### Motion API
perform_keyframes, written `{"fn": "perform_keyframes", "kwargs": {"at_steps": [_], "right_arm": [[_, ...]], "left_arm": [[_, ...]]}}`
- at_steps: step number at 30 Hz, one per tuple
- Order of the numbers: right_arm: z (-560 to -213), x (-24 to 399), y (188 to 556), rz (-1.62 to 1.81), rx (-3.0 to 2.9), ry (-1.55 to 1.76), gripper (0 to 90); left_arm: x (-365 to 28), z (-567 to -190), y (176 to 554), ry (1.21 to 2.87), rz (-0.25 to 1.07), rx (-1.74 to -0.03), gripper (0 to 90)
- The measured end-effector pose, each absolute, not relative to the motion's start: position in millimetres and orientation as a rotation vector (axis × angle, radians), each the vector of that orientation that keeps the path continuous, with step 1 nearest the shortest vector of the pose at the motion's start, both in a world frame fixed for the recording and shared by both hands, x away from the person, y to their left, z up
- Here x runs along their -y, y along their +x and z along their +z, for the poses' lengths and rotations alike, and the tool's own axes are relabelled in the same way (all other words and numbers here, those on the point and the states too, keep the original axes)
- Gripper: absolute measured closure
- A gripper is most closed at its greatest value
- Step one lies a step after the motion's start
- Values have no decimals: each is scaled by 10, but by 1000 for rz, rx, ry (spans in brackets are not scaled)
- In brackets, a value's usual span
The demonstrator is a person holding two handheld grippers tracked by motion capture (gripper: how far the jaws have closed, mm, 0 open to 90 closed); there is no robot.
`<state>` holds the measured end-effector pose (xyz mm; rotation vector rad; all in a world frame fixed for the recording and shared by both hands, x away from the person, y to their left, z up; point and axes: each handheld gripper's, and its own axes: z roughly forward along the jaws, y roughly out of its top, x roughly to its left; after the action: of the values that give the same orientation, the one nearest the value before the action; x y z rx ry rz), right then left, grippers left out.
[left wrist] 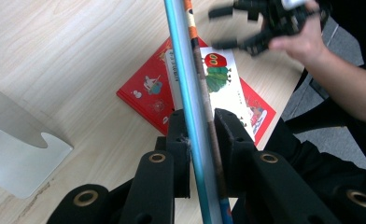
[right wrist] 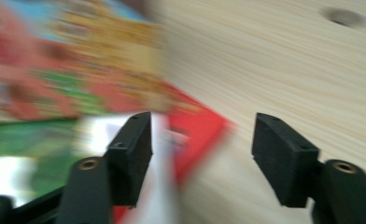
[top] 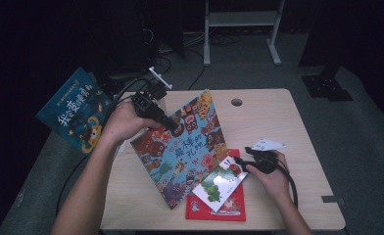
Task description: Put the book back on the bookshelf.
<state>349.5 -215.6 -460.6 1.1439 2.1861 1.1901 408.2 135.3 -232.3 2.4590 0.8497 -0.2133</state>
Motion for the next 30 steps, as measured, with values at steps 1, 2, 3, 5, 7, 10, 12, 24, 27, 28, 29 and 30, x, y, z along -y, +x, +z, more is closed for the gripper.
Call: {"fn": "perform_keyframes", "kwargs": {"at_steps": [1,2,3,5,7,10,12,24,27,28,29,30], "right_arm": [[-4638,2238,3537,1157,-2176,1161,334],[-4665,2311,3569,1137,-2162,1191,322],[-4693,2379,3599,1122,-2146,1217,305],[-4739,2501,3651,1083,-2115,1267,282],[-4766,2594,3692,1046,-2084,1314,276],[-4774,2653,3764,910,-2087,1365,226],[-4785,2678,3786,882,-2091,1369,220],[-4856,2709,3842,927,-2091,1428,133],[-4856,2709,3843,927,-2089,1432,131],[-4856,2709,3844,927,-2089,1432,130],[-4857,2709,3844,926,-2089,1433,128],[-4857,2710,3846,925,-2088,1432,126]], "left_arm": [[-1341,-2312,4080,2468,-211,-844,775],[-1327,-2302,4074,2470,-210,-845,777],[-1315,-2292,4068,2476,-208,-843,779],[-1296,-2275,4058,2486,-204,-834,785],[-1283,-2260,4050,2494,-203,-831,789],[-1274,-2240,4036,2501,-201,-826,797],[-1268,-2226,4026,2507,-196,-821,802],[-1249,-2162,3923,2529,-138,-778,808],[-1282,-2147,3911,2532,-129,-775,808],[-1297,-2140,3905,2534,-125,-776,808],[-1314,-2130,3899,2537,-123,-778,808],[-1334,-2122,3890,2533,-119,-780,808]]}}
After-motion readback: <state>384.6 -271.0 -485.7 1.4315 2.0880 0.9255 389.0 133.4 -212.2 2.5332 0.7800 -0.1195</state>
